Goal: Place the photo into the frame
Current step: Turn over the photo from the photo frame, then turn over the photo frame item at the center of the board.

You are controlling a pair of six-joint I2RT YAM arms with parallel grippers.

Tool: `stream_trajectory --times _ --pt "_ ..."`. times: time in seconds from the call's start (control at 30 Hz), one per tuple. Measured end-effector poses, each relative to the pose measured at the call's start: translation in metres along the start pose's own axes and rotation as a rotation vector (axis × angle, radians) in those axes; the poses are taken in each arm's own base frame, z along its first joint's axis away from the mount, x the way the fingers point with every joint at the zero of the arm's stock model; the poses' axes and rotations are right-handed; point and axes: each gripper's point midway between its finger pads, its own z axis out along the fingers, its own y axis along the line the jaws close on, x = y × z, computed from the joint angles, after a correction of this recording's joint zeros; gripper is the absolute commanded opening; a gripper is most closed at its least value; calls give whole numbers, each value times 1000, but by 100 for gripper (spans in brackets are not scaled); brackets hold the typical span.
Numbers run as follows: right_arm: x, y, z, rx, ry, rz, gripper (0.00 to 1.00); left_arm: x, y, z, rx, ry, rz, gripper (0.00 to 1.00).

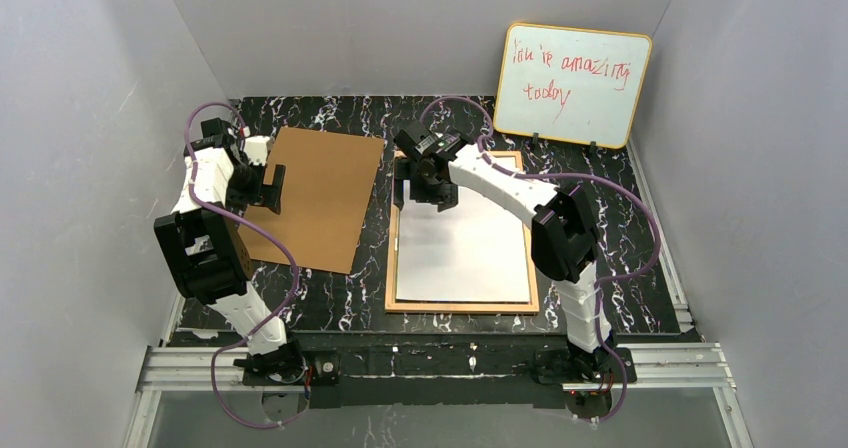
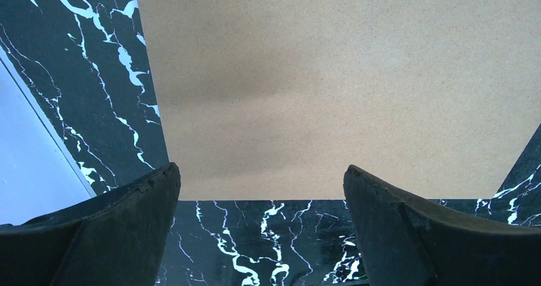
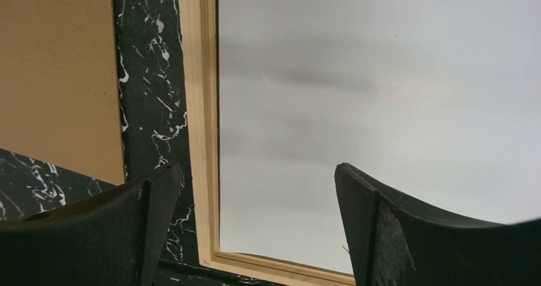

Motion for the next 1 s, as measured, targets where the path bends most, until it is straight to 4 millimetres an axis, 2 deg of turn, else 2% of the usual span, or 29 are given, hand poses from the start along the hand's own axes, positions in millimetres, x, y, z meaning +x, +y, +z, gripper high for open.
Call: stream_trajectory --times 0.13,0.27,0.4,0.5,0.57,0.63,0.83,0.93,1.0 --pt "-2 7 -1 -44 5 8 99 1 1 0 -8 4 0 98" --pt "-9 24 -8 -143 -16 21 99 0 8 -1 -41 14 -7 98" --pt "-18 53 -16 -279 -32 40 99 -22 34 0 -140 1 -35 98" --pt "-24 76 -13 -365 -26 58 99 -41 59 3 -238 -20 -70 98" --pt "-29 90 -4 -403 -25 70 99 -49 76 7 -314 -31 -95 97" --pt "-28 102 13 -427 -14 83 99 -53 90 13 -381 -29 -120 97" --pt "-6 108 72 -398 68 135 99 -51 118 39 -508 4 -166 97" --pt "-4 117 85 -407 79 145 99 -46 127 54 -544 26 -178 97" --pt "-8 121 87 -413 72 150 99 -41 130 63 -559 40 -182 97"
